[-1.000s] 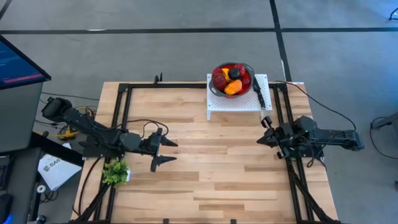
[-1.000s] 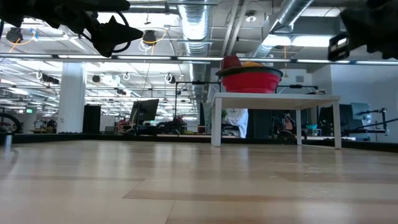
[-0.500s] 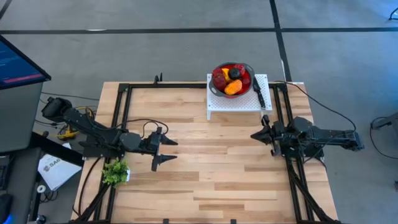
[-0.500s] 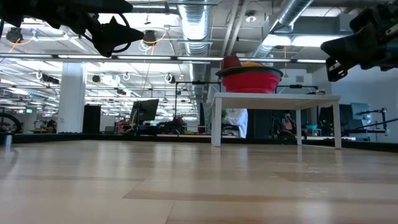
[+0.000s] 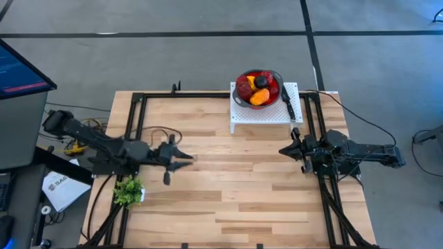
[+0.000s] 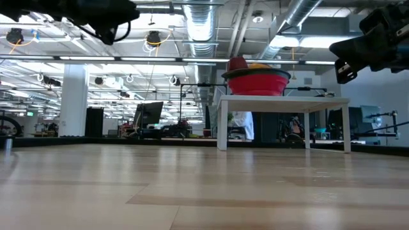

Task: Pick & Place Fruit
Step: Return to Home Position

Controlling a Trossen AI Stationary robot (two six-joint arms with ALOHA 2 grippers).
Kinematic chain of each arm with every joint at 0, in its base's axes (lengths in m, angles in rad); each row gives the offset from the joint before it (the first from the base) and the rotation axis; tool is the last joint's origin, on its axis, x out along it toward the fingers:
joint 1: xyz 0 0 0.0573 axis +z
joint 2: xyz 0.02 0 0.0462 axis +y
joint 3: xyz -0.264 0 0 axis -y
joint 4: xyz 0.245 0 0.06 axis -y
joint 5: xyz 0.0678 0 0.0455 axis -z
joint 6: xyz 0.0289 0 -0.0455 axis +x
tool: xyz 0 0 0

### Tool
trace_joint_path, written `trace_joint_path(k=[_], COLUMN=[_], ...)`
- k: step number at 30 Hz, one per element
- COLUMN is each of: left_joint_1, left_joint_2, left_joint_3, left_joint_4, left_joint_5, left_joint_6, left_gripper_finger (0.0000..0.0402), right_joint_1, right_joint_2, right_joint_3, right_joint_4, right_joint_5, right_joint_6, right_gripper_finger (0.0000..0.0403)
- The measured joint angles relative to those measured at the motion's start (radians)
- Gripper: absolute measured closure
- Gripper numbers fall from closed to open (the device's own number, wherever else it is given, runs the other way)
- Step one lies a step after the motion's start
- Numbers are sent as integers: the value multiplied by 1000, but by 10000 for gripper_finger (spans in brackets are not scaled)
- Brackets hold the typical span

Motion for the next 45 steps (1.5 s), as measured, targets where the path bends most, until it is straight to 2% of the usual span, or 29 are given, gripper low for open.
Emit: trace_joint_path(k=[1,3,6,10,18,23,32,45], left_joint_1=[18,59,122,191,312,344,347,347], left_joint_2=[-40,-129,-256,-413,-729,-863,-809,-706], left_joint_3=[0,0,-1,-65,-281,-364,-389,-389], left_joint_4=[-38,-127,-231,-239,-239,-233,-247,-244], left_joint_5=[15,66,178,280,327,406,500,498], left_joint_6=[6,9,10,17,8,13,113,117], left_gripper_finger=[362,387,386,398,400,400,399,400], right_joint_1=[0,0,0,0,0,0,1,1], right_joint_2=[0,0,0,0,0,0,1,0], right_joint_3=[0,0,0,0,-1,-1,-1,-1], right_joint_4=[0,0,0,0,0,0,-1,-1], right_joint_5=[0,0,0,0,0,0,1,1], right_joint_6=[0,0,0,0,0,0,0,0], right_gripper_finger=[399,399,399,399,399,399,399,399])
